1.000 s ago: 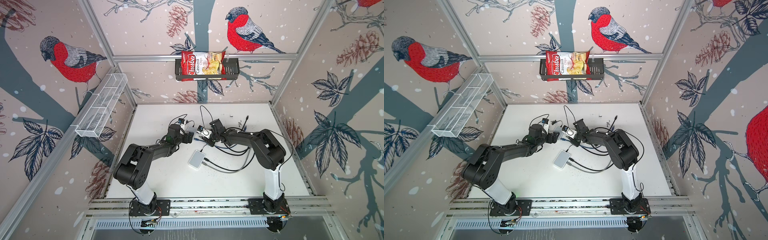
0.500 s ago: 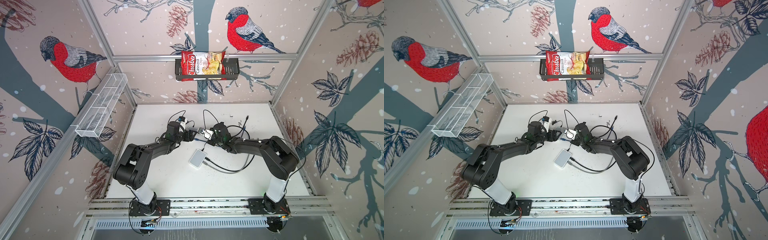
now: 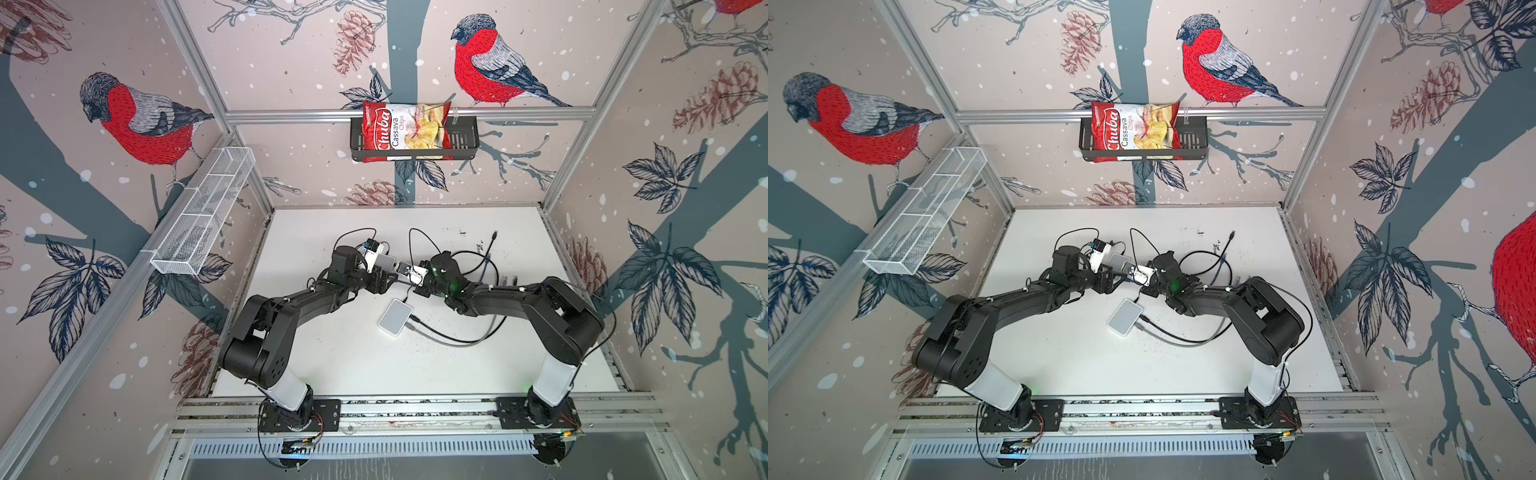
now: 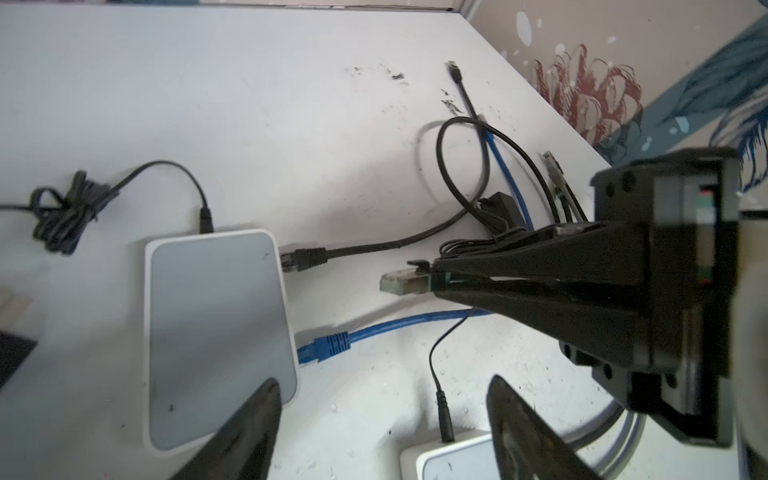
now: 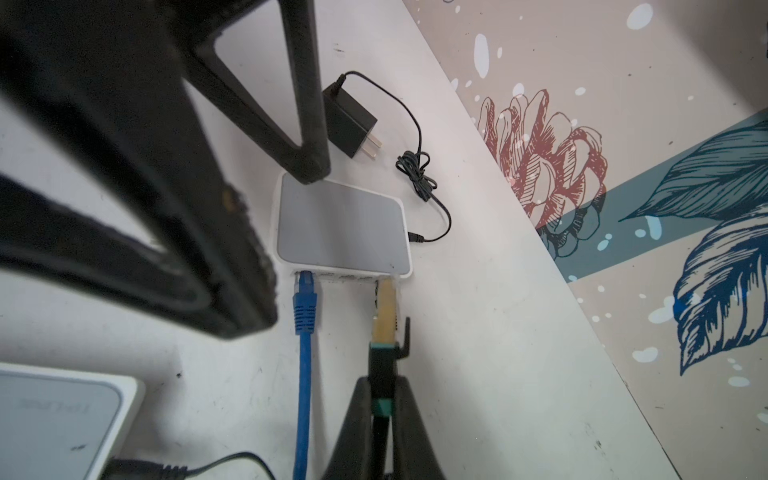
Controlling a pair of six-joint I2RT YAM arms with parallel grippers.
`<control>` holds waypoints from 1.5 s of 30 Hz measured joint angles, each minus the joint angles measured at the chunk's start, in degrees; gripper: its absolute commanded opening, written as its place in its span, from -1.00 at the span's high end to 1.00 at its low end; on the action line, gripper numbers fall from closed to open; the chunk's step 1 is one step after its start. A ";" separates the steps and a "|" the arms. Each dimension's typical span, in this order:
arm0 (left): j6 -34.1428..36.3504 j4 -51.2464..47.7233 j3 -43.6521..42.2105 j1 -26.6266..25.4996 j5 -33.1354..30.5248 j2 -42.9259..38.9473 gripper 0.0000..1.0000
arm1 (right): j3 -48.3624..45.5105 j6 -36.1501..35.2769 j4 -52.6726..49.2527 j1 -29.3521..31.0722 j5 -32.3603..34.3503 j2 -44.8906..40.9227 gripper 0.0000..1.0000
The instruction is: Insert the plug into the switch port
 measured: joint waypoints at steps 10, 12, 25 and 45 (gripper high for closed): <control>6.88 -3.23 9.97 0.11 7.10 9.25 -0.40 | -1.38 -0.22 2.14 0.00 -1.86 -0.52 0.87; 6.71 -3.58 9.97 0.15 8.37 10.16 -0.33 | -1.38 -0.22 2.56 -0.02 -2.01 -0.55 0.87; 5.66 -4.85 11.13 0.52 14.73 12.85 0.28 | -1.44 -0.24 2.45 -0.24 -2.27 -0.57 0.86; 6.03 -5.81 13.40 2.10 17.70 12.39 0.65 | -1.49 -0.87 2.67 -0.11 -3.30 -0.59 0.85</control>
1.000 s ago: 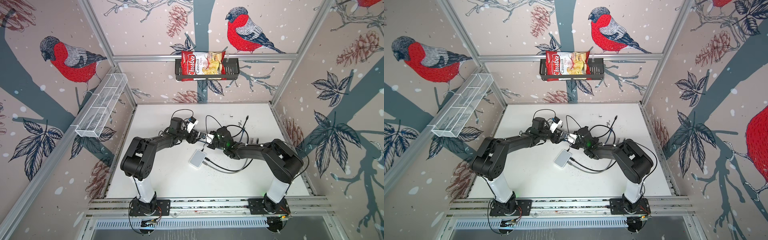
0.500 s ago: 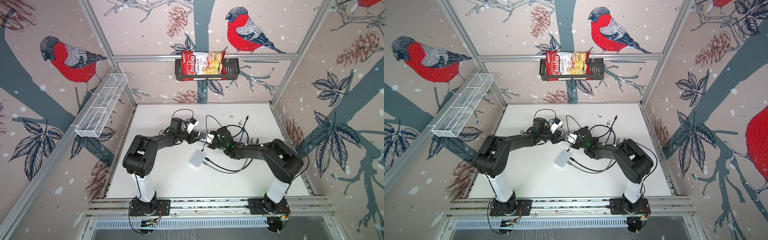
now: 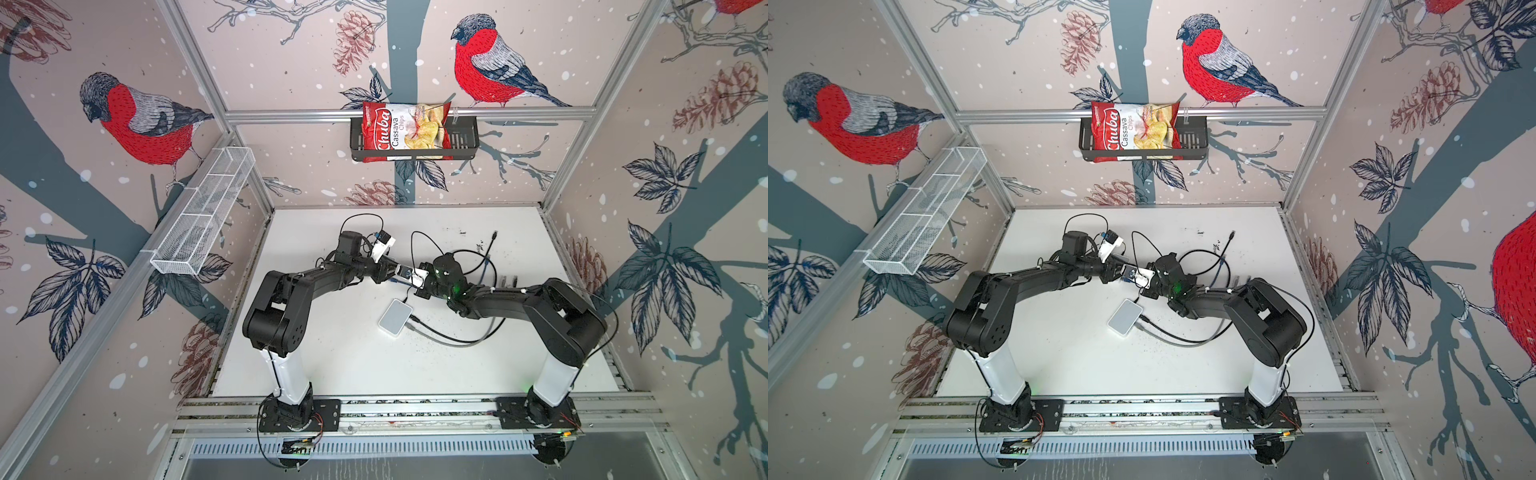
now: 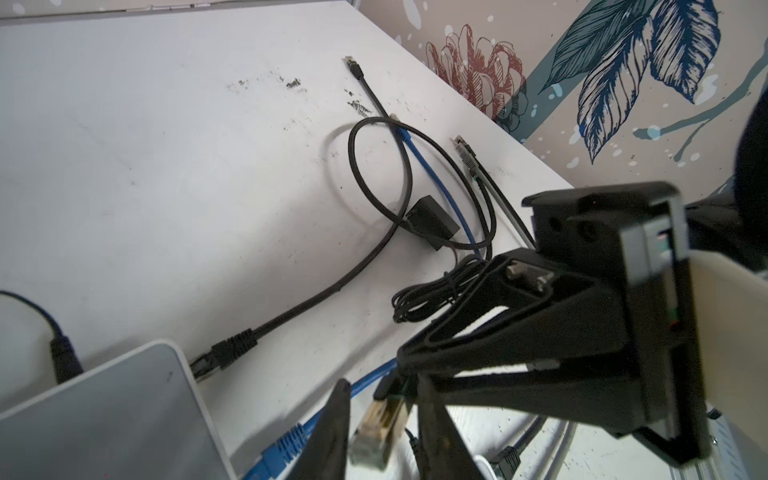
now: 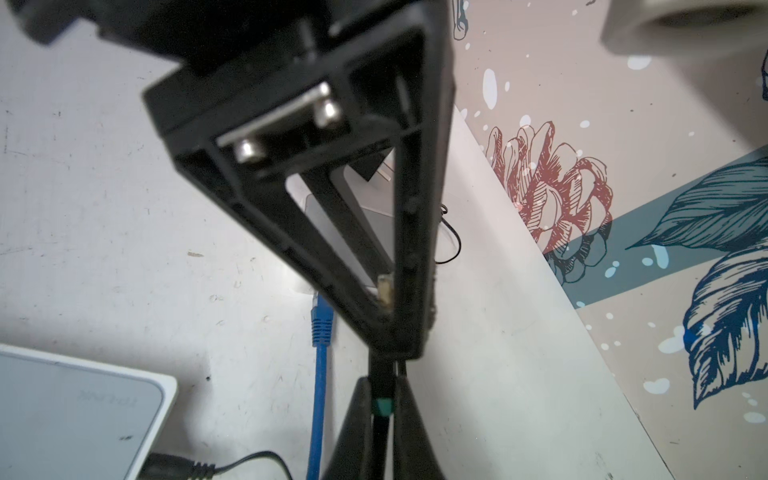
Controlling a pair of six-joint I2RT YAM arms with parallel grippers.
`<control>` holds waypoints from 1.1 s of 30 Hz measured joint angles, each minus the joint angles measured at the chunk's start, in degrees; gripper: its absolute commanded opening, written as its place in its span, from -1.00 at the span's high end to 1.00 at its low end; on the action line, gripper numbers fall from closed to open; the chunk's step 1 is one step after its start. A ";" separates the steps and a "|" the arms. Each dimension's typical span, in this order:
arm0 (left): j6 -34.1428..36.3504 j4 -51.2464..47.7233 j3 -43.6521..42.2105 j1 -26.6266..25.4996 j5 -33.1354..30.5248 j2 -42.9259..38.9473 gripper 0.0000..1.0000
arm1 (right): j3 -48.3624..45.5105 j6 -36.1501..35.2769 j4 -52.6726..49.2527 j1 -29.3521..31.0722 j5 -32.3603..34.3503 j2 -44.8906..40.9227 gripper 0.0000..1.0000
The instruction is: Insert the plug into the switch port
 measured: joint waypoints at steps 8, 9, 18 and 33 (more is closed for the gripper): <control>1.49 -2.23 0.94 0.13 2.36 1.31 0.93 | -0.09 -0.31 -1.38 0.02 0.48 0.15 0.84; 1.75 -2.49 0.94 0.13 2.34 1.33 0.97 | -0.02 -0.33 -1.49 0.02 0.46 0.26 0.84; 5.46 -3.26 -3.21 0.17 -2.54 -1.60 1.00 | 3.74 0.24 -4.74 -1.07 -2.47 0.37 0.44; 21.18 0.00 -9.42 -5.25 -9.05 -12.94 1.00 | 18.10 -2.16 -36.33 -10.21 -27.28 1.42 0.43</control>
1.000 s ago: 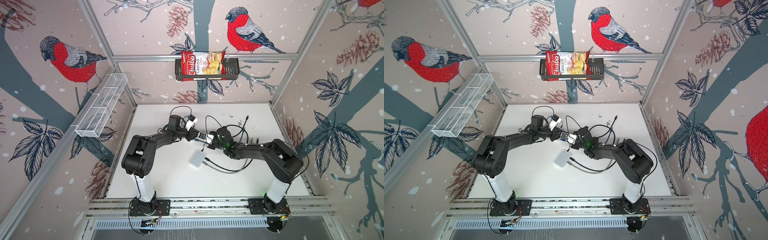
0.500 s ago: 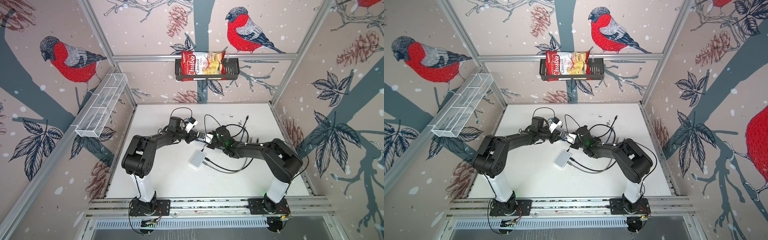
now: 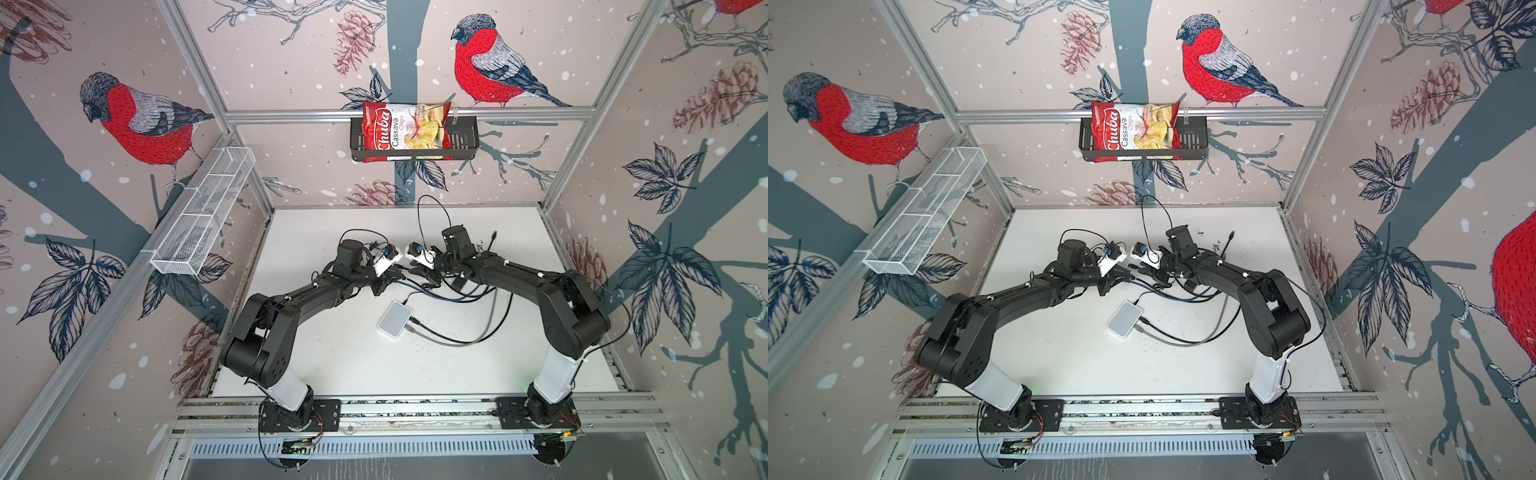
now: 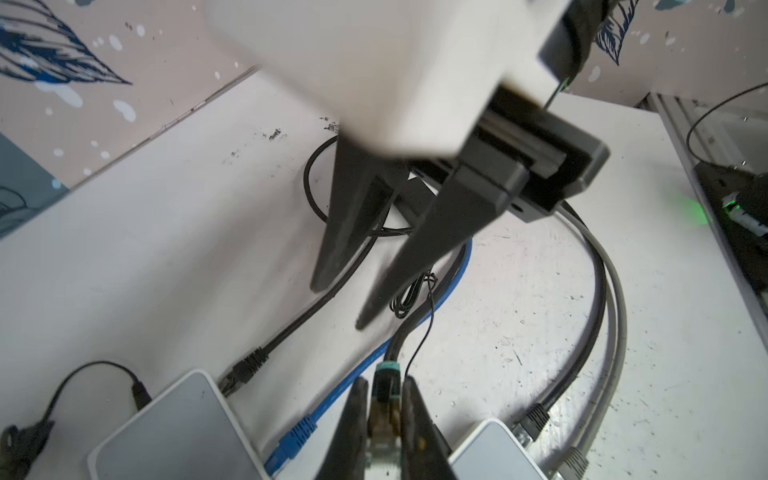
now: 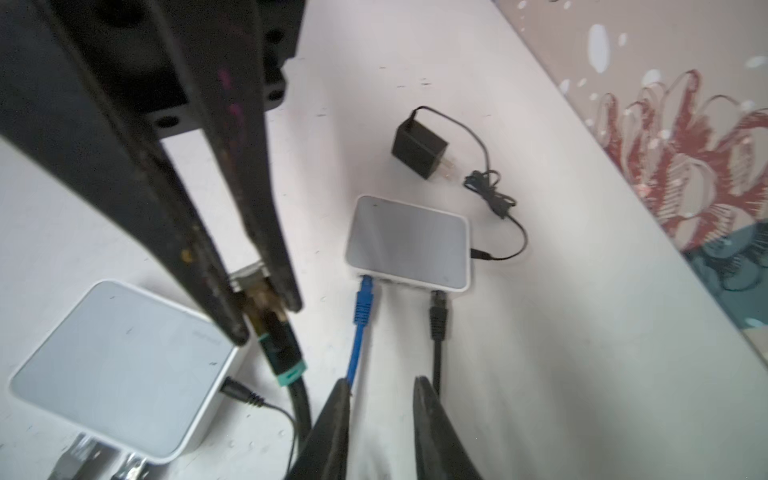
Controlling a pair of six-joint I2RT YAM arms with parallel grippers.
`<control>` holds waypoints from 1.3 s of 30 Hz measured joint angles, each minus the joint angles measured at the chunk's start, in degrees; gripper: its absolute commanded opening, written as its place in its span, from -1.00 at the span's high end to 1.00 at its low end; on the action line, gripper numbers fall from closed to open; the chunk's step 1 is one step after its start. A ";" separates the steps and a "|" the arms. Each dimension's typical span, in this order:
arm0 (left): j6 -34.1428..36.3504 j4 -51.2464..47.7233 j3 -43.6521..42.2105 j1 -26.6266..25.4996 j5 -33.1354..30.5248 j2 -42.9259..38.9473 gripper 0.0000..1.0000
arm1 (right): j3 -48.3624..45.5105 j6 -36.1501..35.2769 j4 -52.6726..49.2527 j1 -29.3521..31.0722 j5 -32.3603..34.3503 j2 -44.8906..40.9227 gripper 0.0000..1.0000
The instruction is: Insert the plug into the switch port
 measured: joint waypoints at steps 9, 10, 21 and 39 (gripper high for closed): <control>11.67 -0.24 -4.74 -1.60 -3.80 -2.54 1.00 | 0.85 -6.62 -5.49 -0.66 -5.66 1.25 0.42; 12.15 0.26 -5.35 -1.60 -3.85 -2.86 1.00 | 0.90 -7.37 -5.84 -0.70 -6.23 1.33 0.42; 16.61 4.44 -8.33 -1.70 -3.74 -4.92 1.00 | 1.64 -10.45 -8.79 0.28 -11.63 3.52 0.42; 17.62 6.29 -10.32 -1.79 -3.39 -6.19 1.00 | 3.02 -9.79 -5.70 2.29 -12.76 5.05 0.64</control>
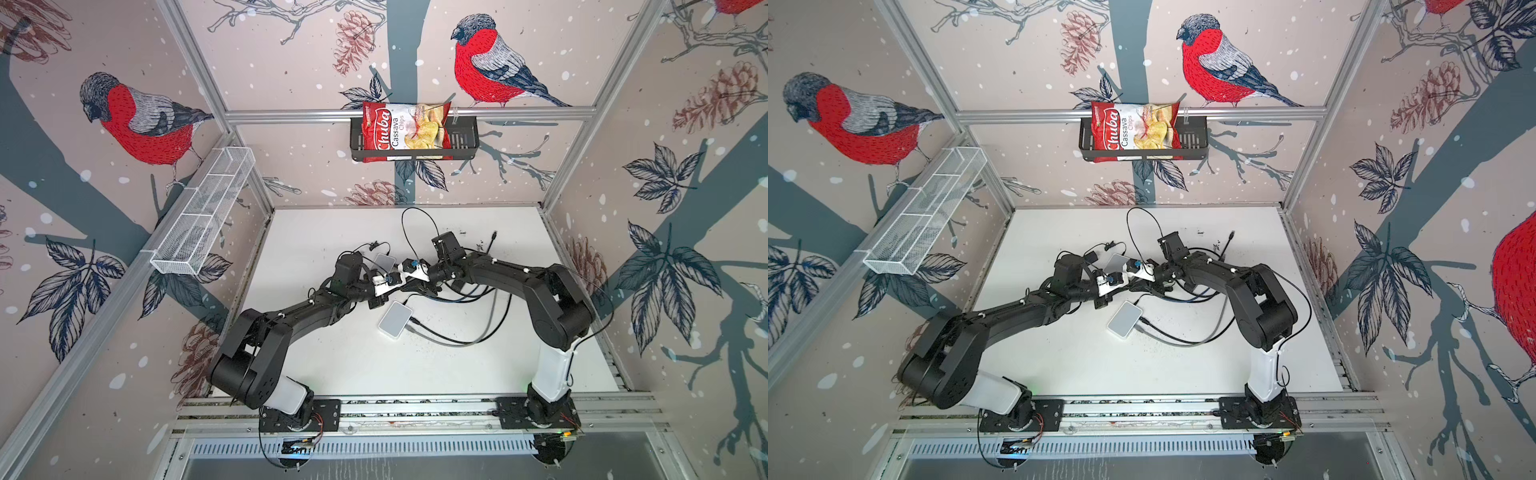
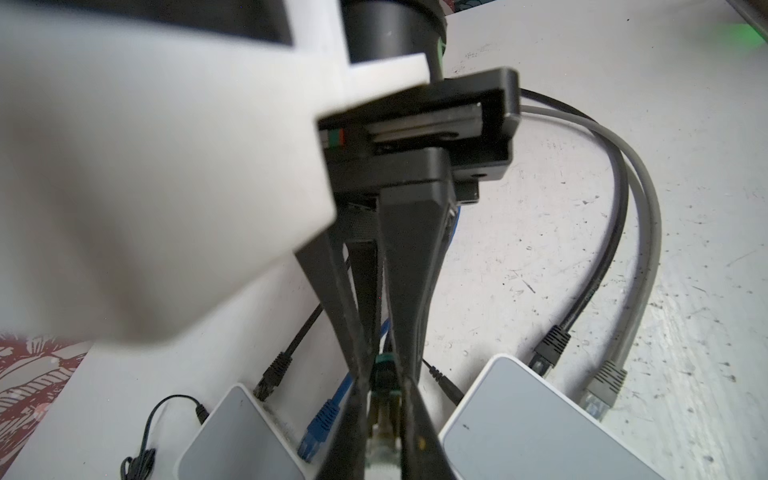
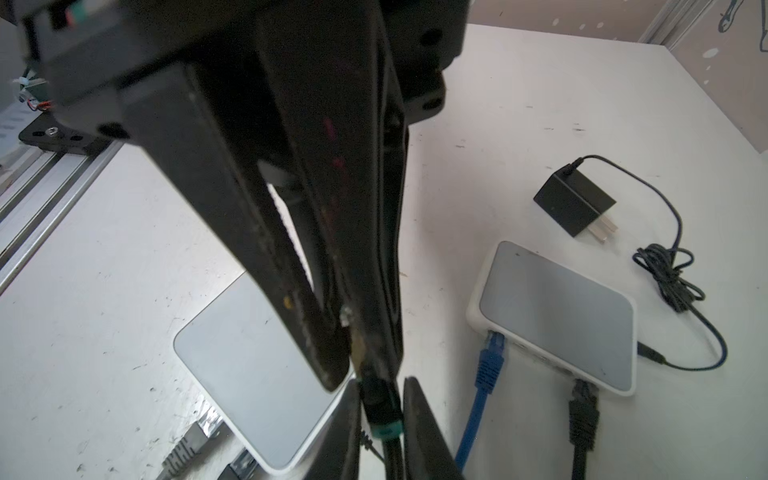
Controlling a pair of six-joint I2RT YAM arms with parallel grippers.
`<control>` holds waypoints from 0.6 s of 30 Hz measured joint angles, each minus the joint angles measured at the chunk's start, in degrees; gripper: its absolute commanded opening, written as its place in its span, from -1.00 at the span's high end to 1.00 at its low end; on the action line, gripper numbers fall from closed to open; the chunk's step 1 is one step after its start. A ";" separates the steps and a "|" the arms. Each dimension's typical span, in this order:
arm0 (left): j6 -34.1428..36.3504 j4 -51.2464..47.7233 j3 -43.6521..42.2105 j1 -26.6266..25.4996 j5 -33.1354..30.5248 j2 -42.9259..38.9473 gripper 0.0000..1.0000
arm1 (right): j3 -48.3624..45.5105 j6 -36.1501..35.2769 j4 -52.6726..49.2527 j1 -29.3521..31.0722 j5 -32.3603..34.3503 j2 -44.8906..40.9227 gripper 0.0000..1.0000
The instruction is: Insert the plug into the switch port
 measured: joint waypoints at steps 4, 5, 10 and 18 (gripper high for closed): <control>-0.04 0.28 -0.02 0.04 -0.39 0.02 1.00 | -0.17 -0.17 0.50 0.02 0.13 0.00 0.80; -0.07 0.20 -0.02 0.04 -0.48 0.04 1.00 | -0.37 -0.20 0.79 0.04 0.15 0.00 0.83; -3.87 0.61 0.48 0.20 -2.62 0.15 0.29 | -2.21 3.58 4.46 0.17 2.73 -0.85 0.86; -18.80 1.18 3.21 2.62 -9.81 -0.63 0.14 | -3.87 17.22 12.09 0.44 18.82 -0.74 0.85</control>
